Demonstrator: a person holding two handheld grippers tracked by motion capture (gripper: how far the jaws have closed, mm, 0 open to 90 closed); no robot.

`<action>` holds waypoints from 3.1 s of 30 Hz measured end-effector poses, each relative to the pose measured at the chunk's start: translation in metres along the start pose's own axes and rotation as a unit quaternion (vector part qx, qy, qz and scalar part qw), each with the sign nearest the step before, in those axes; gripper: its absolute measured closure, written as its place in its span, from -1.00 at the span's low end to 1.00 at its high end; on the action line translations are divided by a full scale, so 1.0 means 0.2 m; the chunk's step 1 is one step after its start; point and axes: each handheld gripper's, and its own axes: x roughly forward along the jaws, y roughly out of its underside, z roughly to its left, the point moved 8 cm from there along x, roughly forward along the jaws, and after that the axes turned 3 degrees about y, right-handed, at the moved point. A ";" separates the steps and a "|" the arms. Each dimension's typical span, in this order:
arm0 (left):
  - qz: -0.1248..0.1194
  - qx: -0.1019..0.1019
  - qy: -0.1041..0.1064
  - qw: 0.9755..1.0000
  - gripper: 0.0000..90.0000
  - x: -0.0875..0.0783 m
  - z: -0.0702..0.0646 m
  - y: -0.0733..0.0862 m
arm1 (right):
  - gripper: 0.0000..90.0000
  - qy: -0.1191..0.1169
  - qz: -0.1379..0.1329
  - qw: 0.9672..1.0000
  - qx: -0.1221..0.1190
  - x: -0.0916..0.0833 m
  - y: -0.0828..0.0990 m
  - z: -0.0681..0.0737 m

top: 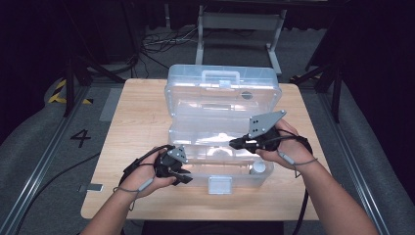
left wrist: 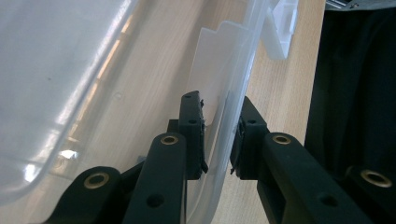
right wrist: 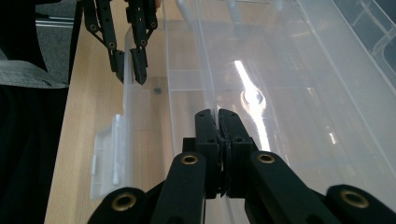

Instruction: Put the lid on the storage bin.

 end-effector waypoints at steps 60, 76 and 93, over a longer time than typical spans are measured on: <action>-0.309 -0.090 -0.096 0.942 1.00 -0.63 0.18 -0.23 | 0.91 0.019 -0.004 1.000 0.004 0.01 0.03 0.07; -0.315 -0.097 -0.121 0.937 1.00 -0.63 0.19 -0.24 | 0.95 0.031 -0.015 0.999 0.001 -0.01 0.03 0.15; -0.308 -0.096 -0.119 0.939 1.00 -0.63 0.19 -0.23 | 1.00 0.053 -0.066 0.996 0.037 -0.11 0.01 0.12</action>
